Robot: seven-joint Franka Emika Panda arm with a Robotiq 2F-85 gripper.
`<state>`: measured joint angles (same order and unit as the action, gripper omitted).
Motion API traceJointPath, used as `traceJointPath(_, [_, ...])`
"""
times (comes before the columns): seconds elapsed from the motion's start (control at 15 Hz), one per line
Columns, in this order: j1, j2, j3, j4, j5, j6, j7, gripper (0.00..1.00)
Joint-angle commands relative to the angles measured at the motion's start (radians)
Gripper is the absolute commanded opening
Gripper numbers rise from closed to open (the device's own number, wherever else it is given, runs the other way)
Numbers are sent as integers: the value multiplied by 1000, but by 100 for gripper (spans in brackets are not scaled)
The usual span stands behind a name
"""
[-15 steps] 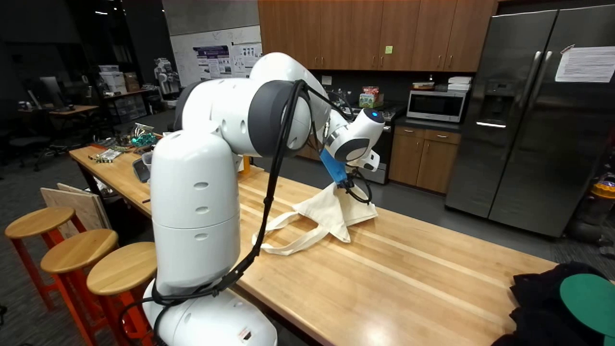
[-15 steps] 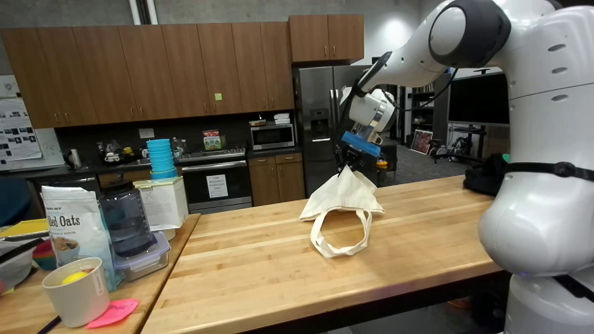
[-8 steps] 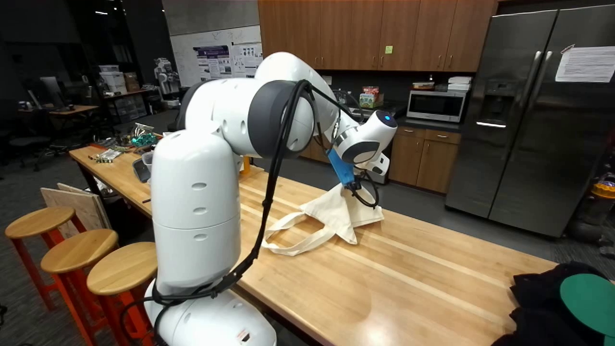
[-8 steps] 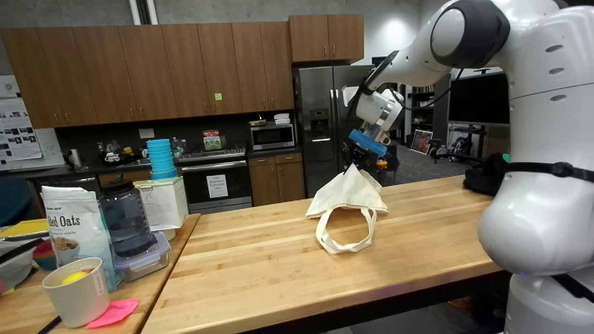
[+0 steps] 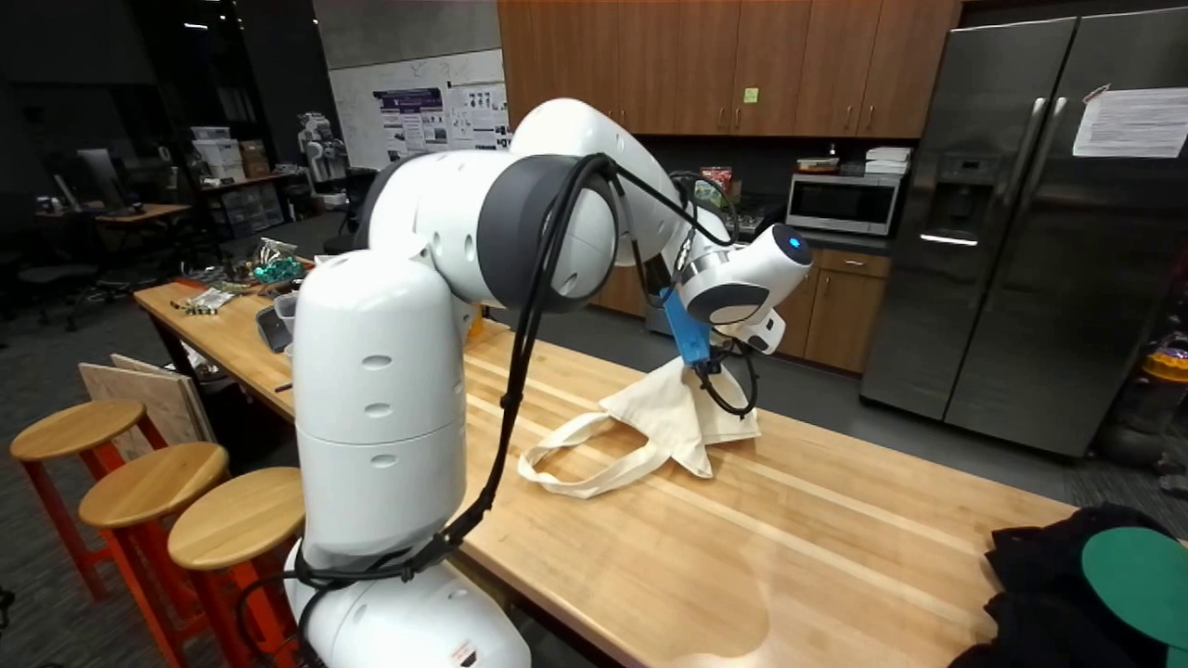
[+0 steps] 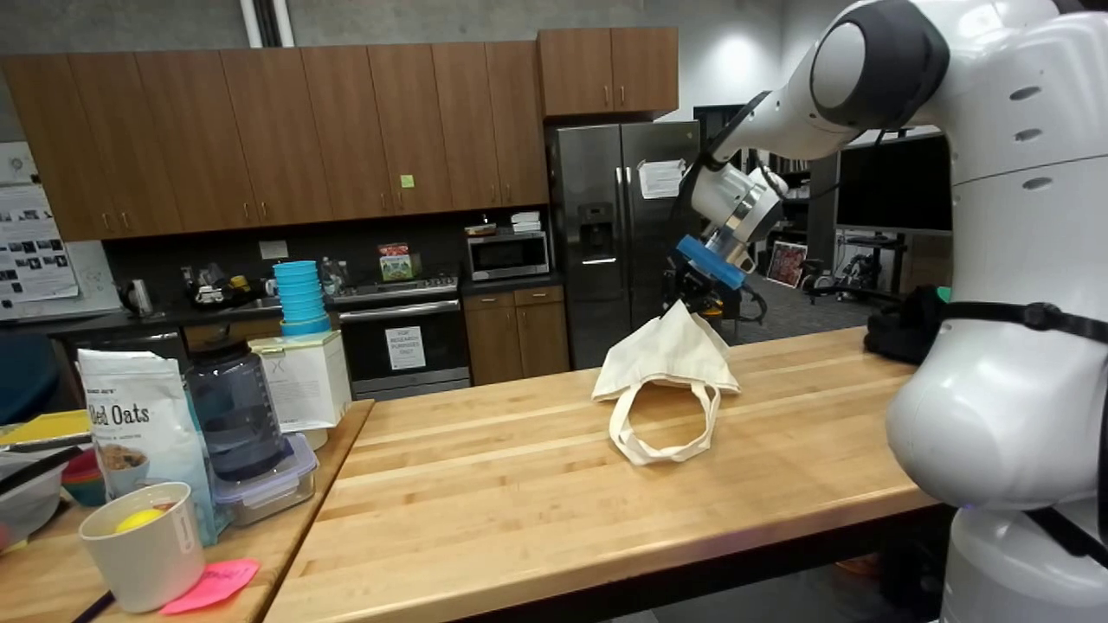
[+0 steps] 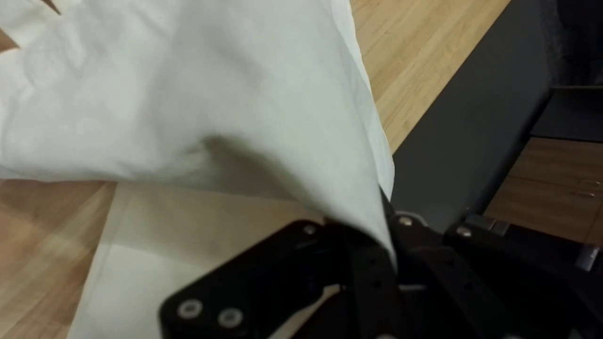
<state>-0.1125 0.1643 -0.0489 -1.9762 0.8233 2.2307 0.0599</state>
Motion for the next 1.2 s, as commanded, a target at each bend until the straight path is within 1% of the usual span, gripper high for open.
traceJointPath(0.0, [-24,-10,-22,8,57,-47,-27,1])
traceJointPath(0.73, [-80,4,-84,2,209,-101,-85,1])
traceJointPath(0.93, [-91,9,-98,1,236,-114,-99,1])
traceJointPath(1.13, [-86,13,-99,0,232,-107,-104,1])
